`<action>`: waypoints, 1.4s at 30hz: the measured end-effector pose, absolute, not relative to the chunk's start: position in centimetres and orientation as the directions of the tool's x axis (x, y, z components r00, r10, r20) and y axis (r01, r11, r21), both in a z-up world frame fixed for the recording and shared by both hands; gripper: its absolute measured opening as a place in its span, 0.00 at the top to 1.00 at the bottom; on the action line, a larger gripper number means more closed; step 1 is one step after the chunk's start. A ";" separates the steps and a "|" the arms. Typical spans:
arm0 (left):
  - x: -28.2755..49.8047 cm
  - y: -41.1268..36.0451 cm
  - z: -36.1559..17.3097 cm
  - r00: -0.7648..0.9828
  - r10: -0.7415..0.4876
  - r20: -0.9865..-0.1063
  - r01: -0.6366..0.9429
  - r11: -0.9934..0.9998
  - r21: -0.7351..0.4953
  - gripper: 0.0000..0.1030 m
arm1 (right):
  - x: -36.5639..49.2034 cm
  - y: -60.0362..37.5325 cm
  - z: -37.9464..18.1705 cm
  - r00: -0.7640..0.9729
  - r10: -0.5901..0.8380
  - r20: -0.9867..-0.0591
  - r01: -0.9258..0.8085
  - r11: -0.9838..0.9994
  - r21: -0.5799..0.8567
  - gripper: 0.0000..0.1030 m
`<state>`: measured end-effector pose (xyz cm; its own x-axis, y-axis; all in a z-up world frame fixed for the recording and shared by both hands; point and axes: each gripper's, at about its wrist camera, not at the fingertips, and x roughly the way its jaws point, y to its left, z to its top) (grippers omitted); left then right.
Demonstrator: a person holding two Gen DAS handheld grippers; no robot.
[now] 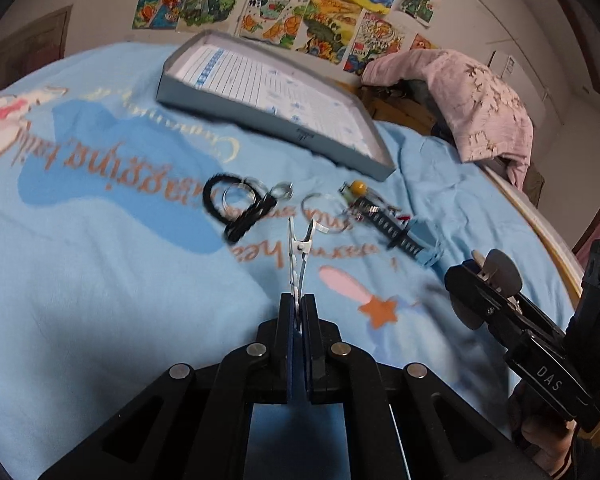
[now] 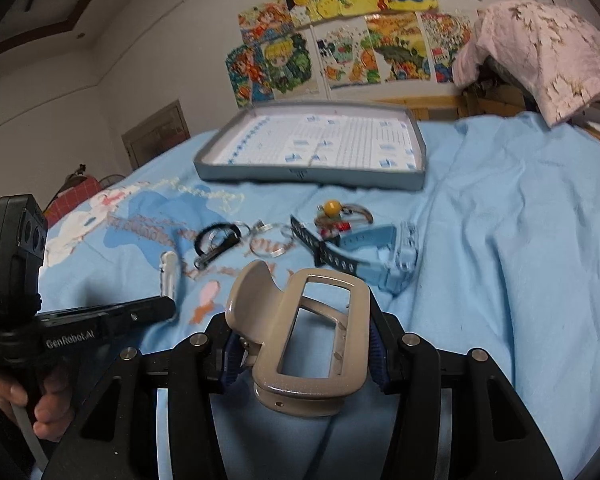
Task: Organize jewelry
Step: 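Carry both held items over the grey tray and open both tools to drop them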
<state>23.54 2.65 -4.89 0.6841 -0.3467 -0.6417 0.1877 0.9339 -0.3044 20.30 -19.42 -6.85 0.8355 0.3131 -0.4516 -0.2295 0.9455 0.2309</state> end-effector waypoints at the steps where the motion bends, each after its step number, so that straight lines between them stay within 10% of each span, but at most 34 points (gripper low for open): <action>1: 23.8 2.6 -4.4 0.692 -0.344 -0.634 0.184 0.934 -0.305 0.96 | 20.4 -19.4 -6.3 0.841 0.315 -0.440 -0.236 0.945 0.225 0.55; 13: 33.3 2.6 2.5 0.796 -0.267 -0.543 0.180 0.961 -0.208 0.96 | 32.2 -20.1 -0.1 0.881 0.328 -0.339 -0.270 0.940 0.210 0.55; 35: 47.8 2.2 -2.2 0.712 -0.188 -0.677 0.070 0.978 -0.197 0.95 | 49.2 -20.0 -5.7 0.673 0.413 -0.613 -0.201 0.900 0.386 0.52; 38: 47.2 2.4 -2.4 0.705 -0.215 -0.676 0.073 0.970 -0.231 0.77 | 49.1 -20.1 -5.9 0.673 0.422 -0.608 -0.201 0.895 0.398 0.44; 42: 44.4 2.7 -0.9 0.790 -0.166 -0.591 0.040 0.975 -0.220 0.15 | 48.2 -20.0 -5.5 0.696 0.410 -0.589 -0.205 0.900 0.384 0.35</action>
